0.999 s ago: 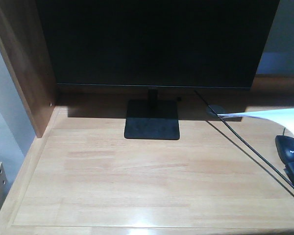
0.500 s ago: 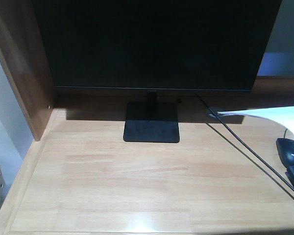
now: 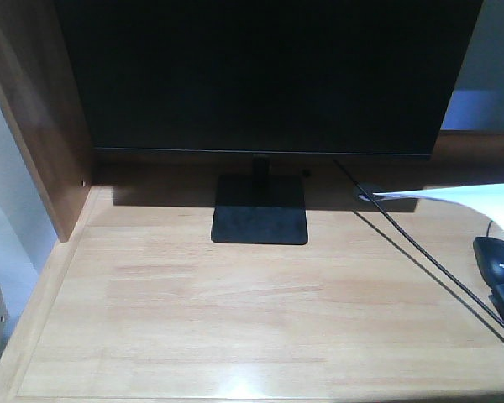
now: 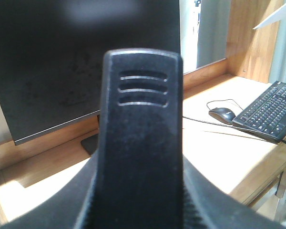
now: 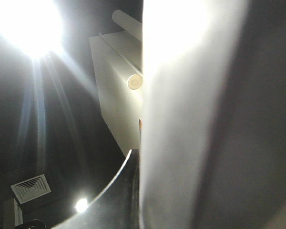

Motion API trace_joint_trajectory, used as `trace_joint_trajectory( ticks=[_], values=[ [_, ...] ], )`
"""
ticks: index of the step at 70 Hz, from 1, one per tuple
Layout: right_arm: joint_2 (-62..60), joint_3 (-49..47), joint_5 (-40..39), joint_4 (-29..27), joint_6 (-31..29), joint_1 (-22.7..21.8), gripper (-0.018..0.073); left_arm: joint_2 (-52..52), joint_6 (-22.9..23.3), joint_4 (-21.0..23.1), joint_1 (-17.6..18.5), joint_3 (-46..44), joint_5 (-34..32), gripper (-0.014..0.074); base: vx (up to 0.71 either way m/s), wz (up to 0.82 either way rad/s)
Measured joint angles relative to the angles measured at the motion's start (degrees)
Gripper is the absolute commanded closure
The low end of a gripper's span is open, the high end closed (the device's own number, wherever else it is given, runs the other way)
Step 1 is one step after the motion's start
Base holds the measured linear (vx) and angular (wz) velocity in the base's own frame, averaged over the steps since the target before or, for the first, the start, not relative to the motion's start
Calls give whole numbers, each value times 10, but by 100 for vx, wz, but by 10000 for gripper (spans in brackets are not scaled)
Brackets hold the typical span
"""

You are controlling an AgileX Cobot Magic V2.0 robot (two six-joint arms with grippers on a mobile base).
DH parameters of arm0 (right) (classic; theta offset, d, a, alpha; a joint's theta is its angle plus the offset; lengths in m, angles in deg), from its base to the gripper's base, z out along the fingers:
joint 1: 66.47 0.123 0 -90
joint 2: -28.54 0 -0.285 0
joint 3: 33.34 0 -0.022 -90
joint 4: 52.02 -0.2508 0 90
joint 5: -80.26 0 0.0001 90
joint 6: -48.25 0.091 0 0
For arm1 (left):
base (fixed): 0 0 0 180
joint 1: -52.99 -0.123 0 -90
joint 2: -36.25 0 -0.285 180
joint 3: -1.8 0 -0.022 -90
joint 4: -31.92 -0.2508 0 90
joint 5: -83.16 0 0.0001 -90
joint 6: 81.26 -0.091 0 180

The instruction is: Grab stapler and paper to desk for stapling

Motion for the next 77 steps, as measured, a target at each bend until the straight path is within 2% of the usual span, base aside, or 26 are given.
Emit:
trace_joint_trajectory(
  ticks=[77],
  values=[
    [0, 0, 0, 0, 0, 0, 566, 0, -1, 2, 0, 0, 0, 603, 0, 0]
  ],
)
